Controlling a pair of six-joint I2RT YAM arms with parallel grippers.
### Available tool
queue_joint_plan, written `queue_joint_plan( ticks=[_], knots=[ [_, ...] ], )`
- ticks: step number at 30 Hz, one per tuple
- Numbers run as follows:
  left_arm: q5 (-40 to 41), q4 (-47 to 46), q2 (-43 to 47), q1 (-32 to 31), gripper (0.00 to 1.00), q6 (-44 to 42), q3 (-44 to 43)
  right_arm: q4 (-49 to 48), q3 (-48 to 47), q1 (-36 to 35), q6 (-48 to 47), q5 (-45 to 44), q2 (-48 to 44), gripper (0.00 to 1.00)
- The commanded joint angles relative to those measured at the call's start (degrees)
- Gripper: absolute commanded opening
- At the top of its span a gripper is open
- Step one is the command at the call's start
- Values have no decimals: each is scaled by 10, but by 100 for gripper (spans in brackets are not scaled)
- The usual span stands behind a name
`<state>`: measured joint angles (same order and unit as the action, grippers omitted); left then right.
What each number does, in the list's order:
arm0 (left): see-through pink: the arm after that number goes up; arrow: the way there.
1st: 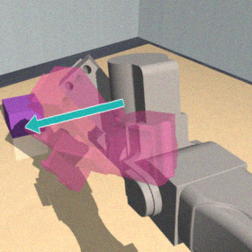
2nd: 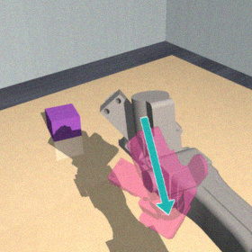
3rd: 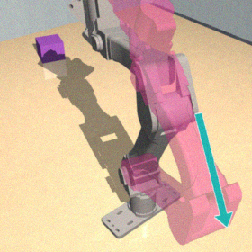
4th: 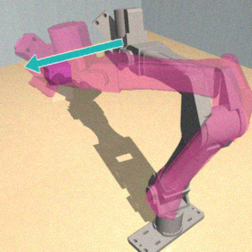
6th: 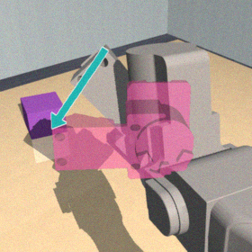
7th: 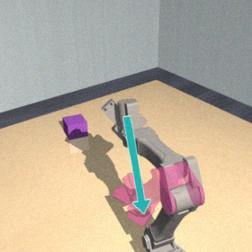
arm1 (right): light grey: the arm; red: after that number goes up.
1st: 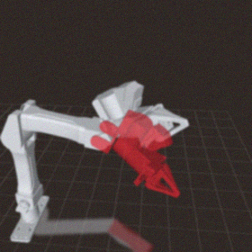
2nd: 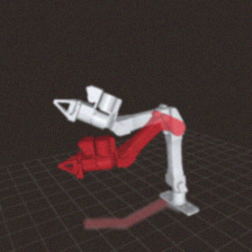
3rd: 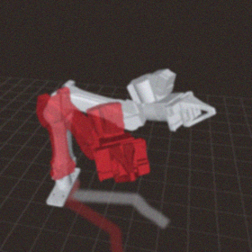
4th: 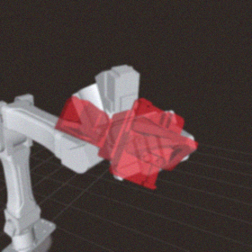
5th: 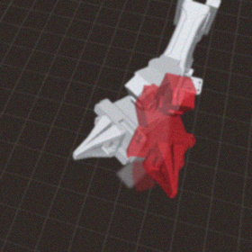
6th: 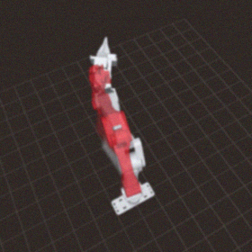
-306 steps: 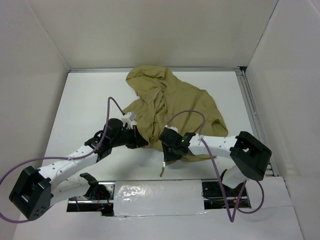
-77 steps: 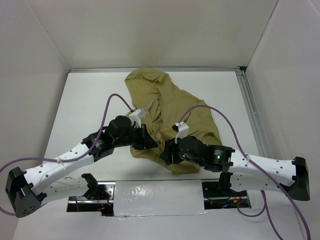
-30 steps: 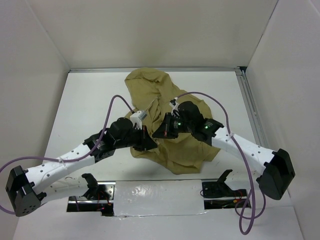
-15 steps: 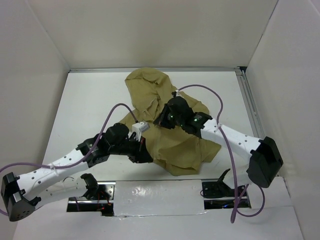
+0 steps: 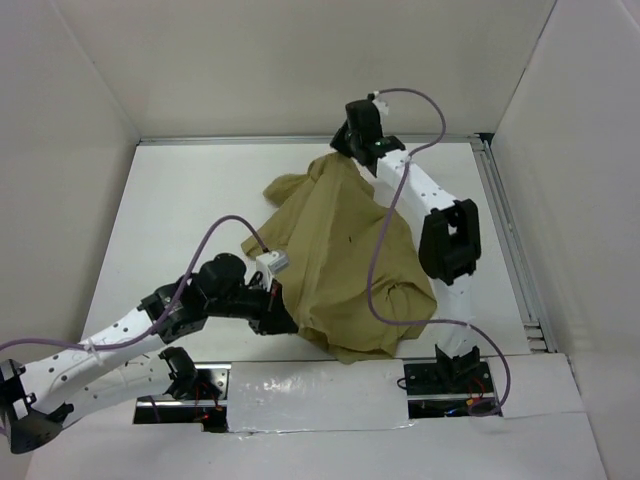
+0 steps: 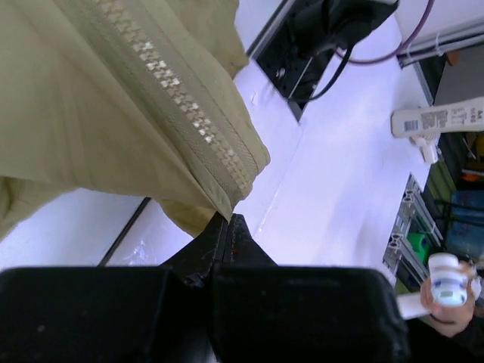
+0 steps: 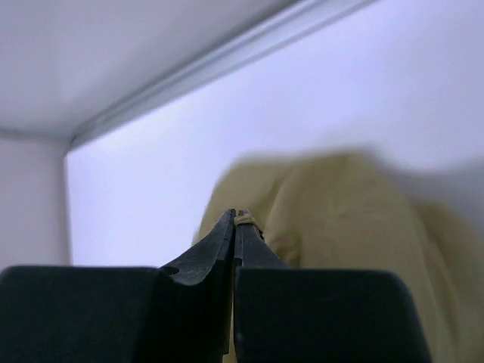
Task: Zip up the jacket
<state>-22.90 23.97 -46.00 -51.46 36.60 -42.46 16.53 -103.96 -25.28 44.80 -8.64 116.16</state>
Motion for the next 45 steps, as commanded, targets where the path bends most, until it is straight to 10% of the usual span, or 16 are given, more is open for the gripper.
queue_joint_plan(
  ticks=[1,5,16,19,20,23,35,45],
  knots=[
    [-72,-2,-13,-9,0,33,43,31,-219,65,-46,-63,104,0],
    [-69,-14,-44,-9,0,44,82,29,-367,115,-61,-48,221,0],
    [-36,-83,-305,128,0,-10,30,-95,-390,176,-130,35,283,0],
    [-22,-40,-342,141,48,-24,-25,-93,-369,195,-132,112,282,45],
    [-19,-33,-339,139,99,-30,-35,-93,-346,197,-131,130,266,99],
    [-38,-30,-290,138,99,-39,-46,-72,-292,197,-157,157,223,100],
    [90,134,-102,146,99,89,-108,-220,354,150,-171,29,-368,100],
    [191,140,-39,196,99,71,-217,79,632,156,-60,-158,-834,100]
  ],
)
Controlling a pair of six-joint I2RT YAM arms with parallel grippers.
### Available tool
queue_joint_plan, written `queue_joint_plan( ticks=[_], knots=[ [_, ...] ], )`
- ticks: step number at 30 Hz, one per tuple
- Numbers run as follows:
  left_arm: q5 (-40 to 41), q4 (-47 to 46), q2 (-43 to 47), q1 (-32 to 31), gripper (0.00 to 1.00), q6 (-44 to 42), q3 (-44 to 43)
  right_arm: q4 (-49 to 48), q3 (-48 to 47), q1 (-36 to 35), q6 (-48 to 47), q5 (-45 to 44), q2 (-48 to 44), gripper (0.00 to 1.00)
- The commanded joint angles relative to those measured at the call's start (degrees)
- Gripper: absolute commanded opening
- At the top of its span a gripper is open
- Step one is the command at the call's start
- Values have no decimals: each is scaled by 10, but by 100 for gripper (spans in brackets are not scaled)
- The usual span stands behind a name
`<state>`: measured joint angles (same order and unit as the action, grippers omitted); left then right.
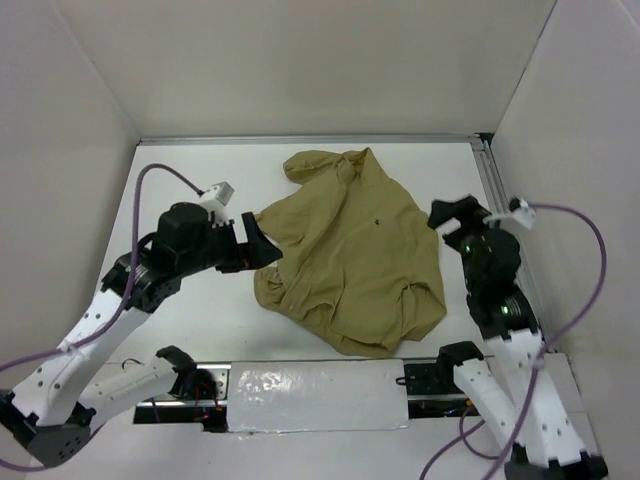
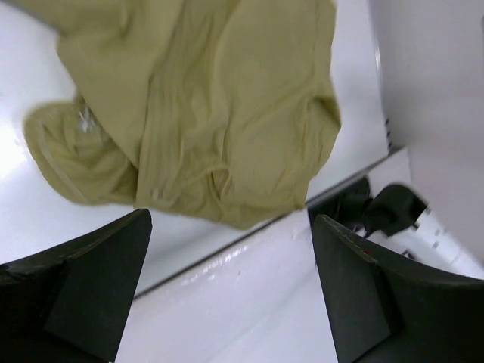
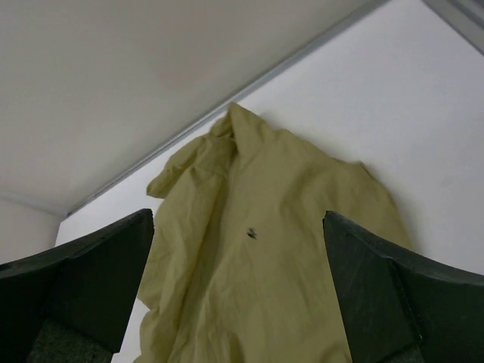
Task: Zip up the jacket
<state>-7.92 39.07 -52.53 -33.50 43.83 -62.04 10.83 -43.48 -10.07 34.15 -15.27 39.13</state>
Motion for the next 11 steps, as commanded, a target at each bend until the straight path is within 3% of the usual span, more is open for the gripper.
queue_joint_plan(
  ticks=[1,6,11],
  knots=[
    [42,-18,28,27,99,-4,-9,162,30,5,65,-101,-116,100],
    [44,3,34,76,99,6,19,256,16,13,64,-126,-208,100],
    [13,-13,67,89,99,2,33,283,-12,13,63,-132,-210,100]
  ],
)
